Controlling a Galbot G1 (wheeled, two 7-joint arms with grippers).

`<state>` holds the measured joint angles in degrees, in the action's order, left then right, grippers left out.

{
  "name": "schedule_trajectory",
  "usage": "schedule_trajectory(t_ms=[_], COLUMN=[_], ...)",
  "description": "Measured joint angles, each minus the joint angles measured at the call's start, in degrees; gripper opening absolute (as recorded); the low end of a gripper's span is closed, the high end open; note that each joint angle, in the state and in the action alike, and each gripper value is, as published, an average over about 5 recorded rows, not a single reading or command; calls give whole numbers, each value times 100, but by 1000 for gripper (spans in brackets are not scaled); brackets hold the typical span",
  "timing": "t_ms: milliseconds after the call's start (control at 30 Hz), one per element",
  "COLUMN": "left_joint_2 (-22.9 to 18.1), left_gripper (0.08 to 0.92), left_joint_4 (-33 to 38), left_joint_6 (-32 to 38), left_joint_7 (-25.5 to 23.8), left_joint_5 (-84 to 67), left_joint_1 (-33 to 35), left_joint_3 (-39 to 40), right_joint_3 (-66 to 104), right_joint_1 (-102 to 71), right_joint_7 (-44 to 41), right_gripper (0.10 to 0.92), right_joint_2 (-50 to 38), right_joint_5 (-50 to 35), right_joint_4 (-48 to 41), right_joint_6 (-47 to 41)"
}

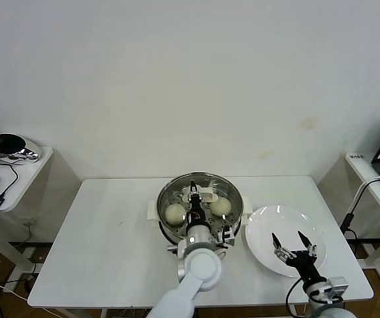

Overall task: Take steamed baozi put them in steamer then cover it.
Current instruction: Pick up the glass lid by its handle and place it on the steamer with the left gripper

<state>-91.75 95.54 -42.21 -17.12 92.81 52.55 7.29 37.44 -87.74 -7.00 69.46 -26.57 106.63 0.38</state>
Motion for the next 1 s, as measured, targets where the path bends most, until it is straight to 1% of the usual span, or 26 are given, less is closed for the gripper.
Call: schedule_trajectory(t_ms=[400,1000], left_joint_2=[8,15], left_gripper=[141,141], left_joint_4=[-29,52], left_joint_6=[4,2], left_joint_7=[72,-47], left_joint_5=[19,76], left_joint_1=[51,81], left_joint_3=[-28,-19], right_joint_3=[4,-1], right_joint_1=[-3,16], right_joint_7=[-3,-9], right_gripper=[823,823], right_joint_2=[11,19], right_joint_5=[5,9], right_joint_4=[7,-23], right_joint_6=[7,33])
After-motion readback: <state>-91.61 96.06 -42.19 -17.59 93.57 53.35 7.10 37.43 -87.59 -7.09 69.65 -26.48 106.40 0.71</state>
